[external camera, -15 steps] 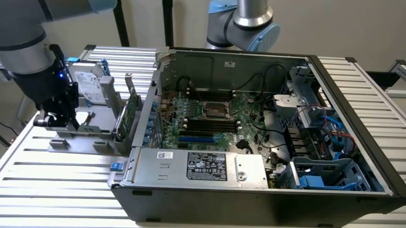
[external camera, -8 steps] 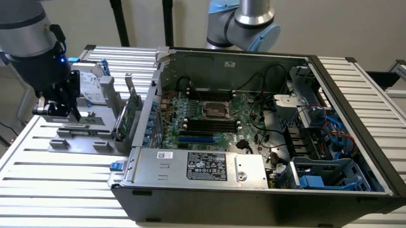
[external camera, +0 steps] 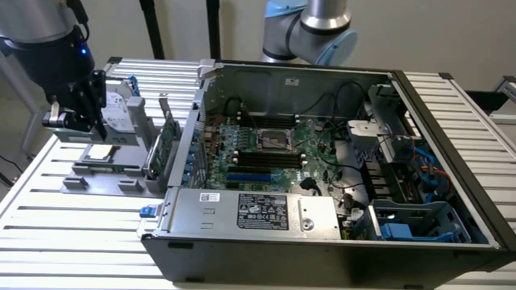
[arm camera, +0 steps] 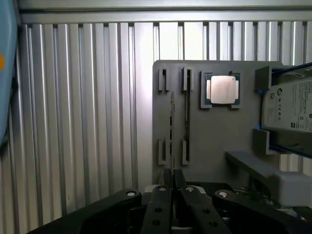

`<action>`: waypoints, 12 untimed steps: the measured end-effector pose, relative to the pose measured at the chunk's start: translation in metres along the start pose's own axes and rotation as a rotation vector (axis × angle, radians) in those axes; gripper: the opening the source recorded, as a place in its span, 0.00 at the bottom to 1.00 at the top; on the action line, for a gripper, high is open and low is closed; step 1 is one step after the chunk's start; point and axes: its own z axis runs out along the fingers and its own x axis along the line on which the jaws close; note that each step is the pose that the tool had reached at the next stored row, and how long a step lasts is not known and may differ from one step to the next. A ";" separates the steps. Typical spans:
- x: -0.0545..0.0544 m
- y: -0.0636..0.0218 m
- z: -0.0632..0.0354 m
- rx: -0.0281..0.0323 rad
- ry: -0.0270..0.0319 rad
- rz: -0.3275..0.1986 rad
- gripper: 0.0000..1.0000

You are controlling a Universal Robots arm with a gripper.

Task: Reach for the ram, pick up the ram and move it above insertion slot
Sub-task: 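Pick up the ram and move it above insertion slot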

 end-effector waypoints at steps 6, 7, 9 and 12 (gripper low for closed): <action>-0.001 -0.0178 -0.0269 -0.0010 0.0000 -0.004 0.13; -0.001 -0.0216 -0.0307 -0.0012 -0.0001 -0.005 0.13; -0.001 -0.0294 -0.0354 -0.0016 -0.0001 -0.007 0.13; -0.002 -0.0416 -0.0408 -0.0023 0.0000 -0.009 0.13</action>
